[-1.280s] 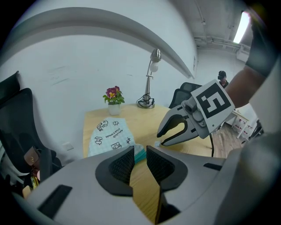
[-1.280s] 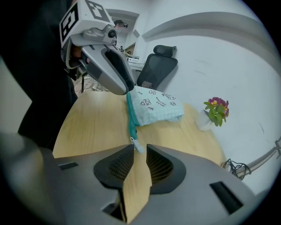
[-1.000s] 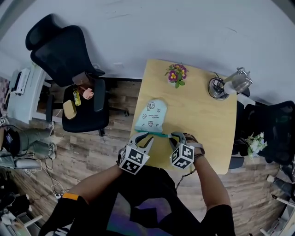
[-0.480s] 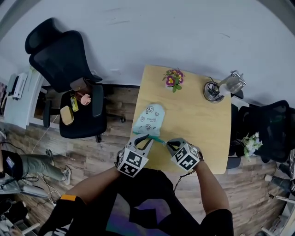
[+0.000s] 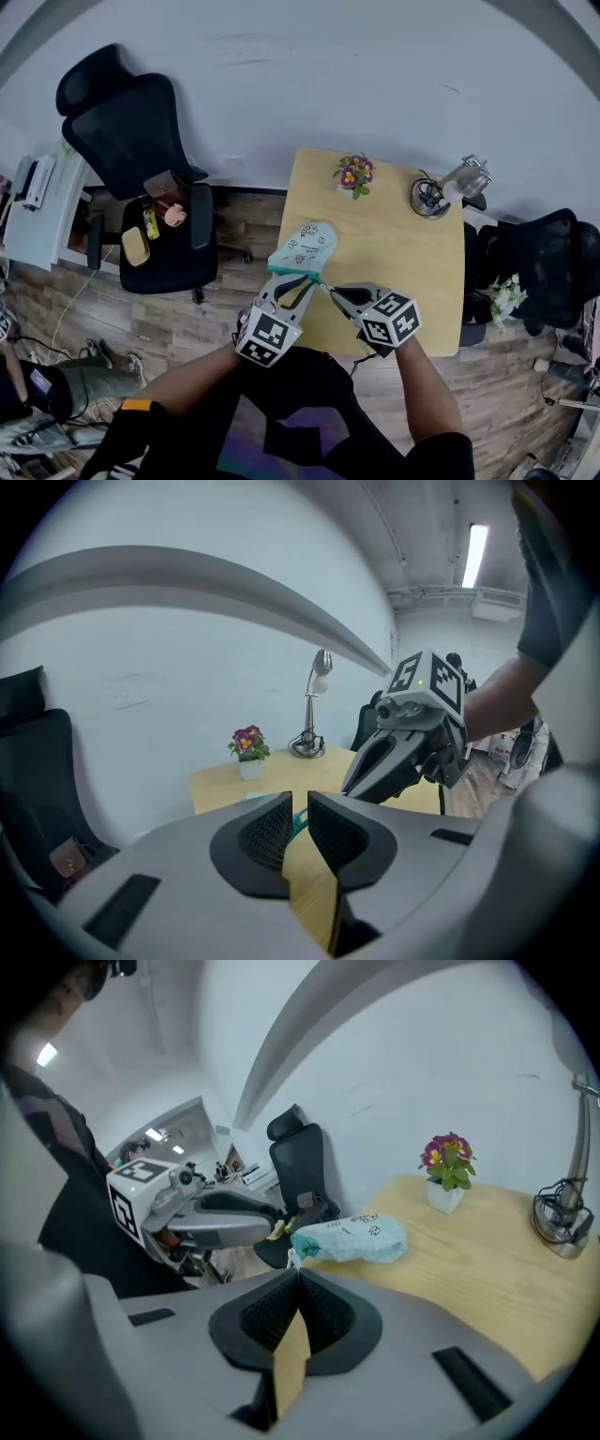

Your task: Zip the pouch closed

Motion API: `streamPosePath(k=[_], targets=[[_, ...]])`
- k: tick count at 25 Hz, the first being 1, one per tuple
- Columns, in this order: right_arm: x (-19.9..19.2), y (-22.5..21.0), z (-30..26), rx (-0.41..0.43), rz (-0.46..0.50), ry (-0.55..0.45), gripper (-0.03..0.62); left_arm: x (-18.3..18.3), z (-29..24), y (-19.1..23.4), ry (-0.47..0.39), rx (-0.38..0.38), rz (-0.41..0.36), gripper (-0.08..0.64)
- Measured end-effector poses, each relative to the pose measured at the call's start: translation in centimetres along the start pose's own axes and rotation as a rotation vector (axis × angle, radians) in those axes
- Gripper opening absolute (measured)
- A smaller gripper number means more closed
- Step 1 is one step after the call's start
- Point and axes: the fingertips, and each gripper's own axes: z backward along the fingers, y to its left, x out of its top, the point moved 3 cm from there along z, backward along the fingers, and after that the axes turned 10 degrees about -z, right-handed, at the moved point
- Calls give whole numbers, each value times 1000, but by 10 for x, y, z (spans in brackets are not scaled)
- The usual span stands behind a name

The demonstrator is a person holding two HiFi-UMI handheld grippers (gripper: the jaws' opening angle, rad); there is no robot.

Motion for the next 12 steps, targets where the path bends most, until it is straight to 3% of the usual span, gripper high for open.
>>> streamPosePath(k=[6, 12], targets=[[25, 14, 1, 63, -100, -90, 18, 8, 14, 2, -40, -25, -42, 58], [35, 24, -2, 90, -104, -108, 18, 5, 14, 3, -38, -60, -117, 83]])
